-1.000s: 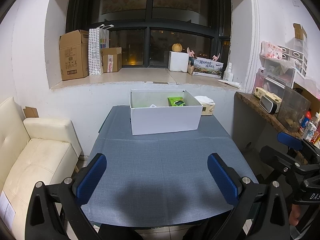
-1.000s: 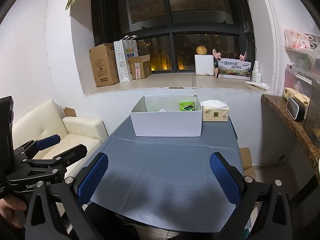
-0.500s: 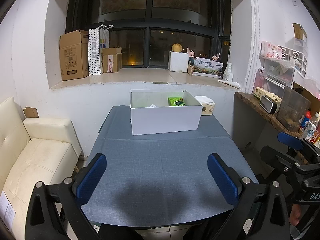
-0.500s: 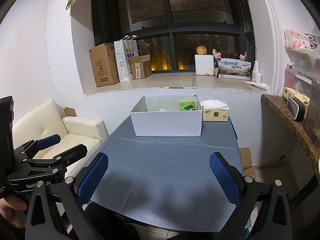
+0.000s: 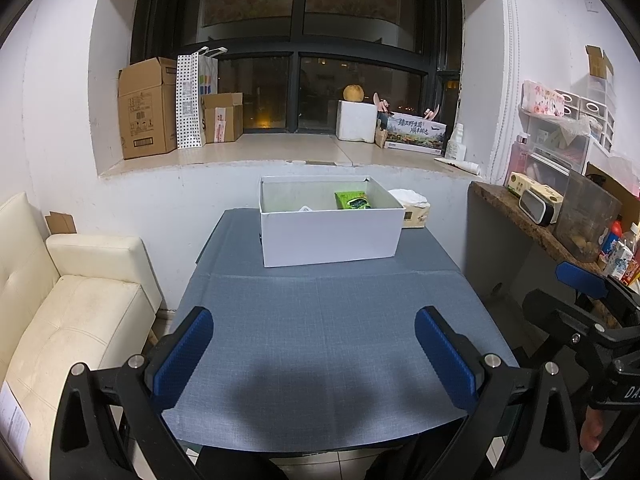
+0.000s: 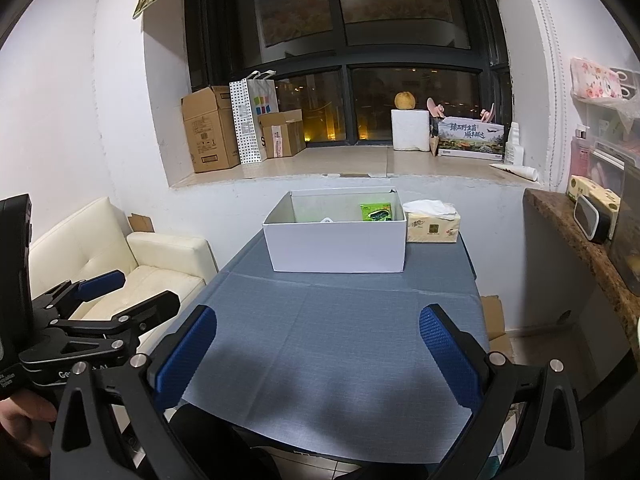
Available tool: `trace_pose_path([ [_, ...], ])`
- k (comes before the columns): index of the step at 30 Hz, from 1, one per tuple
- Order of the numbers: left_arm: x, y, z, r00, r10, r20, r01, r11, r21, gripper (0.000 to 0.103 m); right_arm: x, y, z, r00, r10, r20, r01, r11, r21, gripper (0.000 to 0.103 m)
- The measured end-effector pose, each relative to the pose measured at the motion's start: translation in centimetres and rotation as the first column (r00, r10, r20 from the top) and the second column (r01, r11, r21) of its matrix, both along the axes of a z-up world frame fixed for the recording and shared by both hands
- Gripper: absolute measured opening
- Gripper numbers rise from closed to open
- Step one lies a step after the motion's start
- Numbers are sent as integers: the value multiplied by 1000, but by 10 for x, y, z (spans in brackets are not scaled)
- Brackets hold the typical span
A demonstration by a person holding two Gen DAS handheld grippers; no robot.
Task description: Organize snacks
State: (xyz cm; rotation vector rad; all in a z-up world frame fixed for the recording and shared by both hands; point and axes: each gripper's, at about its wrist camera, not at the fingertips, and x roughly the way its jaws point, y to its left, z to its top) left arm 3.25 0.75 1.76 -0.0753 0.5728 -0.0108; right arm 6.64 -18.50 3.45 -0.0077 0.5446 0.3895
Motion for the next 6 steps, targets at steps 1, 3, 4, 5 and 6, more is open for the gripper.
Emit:
trace_pose_path([
  [1, -1, 0, 0, 1000, -7, 4, 7, 1000, -4, 103, 0, 0, 0, 1000, -1, 0, 1, 1000, 0, 103],
  [3, -3, 1, 0, 1000, -8, 13, 8, 1000, -8, 103, -1, 1, -1, 1000, 2, 0, -2, 1000, -1, 103],
  [4, -3, 1, 0, 1000, -11, 14, 11, 1000, 0, 103, -1, 1, -1, 1000, 1, 0, -1, 1000, -1, 103],
  [5, -4, 0, 0, 1000, -10, 13, 10, 1000, 6, 103, -1, 1, -1, 1000, 1, -1, -1, 1000, 0, 103],
  [6, -5, 0, 0, 1000, -10, 19, 10, 1000, 5, 103, -1, 0, -1, 1000, 2, -2, -2, 1000, 0, 103],
])
